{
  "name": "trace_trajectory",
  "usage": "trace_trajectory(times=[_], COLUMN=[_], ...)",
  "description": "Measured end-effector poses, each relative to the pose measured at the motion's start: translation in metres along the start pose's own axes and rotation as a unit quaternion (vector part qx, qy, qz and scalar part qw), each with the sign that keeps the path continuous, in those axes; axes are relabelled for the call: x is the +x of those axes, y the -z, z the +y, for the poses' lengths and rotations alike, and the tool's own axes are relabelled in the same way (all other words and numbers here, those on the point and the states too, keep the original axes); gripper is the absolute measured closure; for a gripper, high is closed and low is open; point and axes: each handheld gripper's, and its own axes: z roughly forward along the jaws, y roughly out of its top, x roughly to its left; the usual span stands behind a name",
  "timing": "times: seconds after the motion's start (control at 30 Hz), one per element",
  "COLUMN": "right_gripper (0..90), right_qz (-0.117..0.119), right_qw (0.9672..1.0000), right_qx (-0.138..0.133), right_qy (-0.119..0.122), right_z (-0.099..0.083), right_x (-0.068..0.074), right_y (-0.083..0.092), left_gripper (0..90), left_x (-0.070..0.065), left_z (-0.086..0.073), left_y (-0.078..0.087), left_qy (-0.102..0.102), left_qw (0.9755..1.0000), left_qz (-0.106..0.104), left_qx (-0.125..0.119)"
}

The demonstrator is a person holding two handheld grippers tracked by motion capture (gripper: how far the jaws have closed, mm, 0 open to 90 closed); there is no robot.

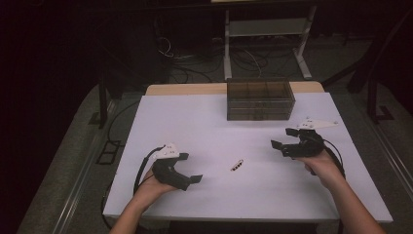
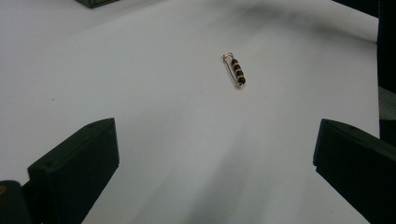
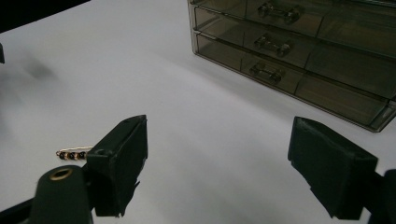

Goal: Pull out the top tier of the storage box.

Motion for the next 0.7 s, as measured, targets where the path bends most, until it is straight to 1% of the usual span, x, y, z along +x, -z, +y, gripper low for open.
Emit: trace_trajectory(times=[0.33,0.7], right_gripper=[19.4,19.4], right_qz=[-0.006,-0.006], right_qw=[1.0000,1.0000], right_qx=[-0.001,-0.002], right_qy=[-0.001,0.000], right_z=[0.0039,0.0077], right_x=[-0.0033,-0.0047], right_y=[-0.0036,-0.0093], left_gripper=[0.0,0.0], left_x=[-0.0002,-0.0006], left_z=[-0.0004,-0.0003], left_y=[-0.0002,-0.0007], left_qy=[0.001,0.000], left_qw=[1.0000,1.0000], left_qz=[-0.002,-0.004], left_qx=[0.001,0.002])
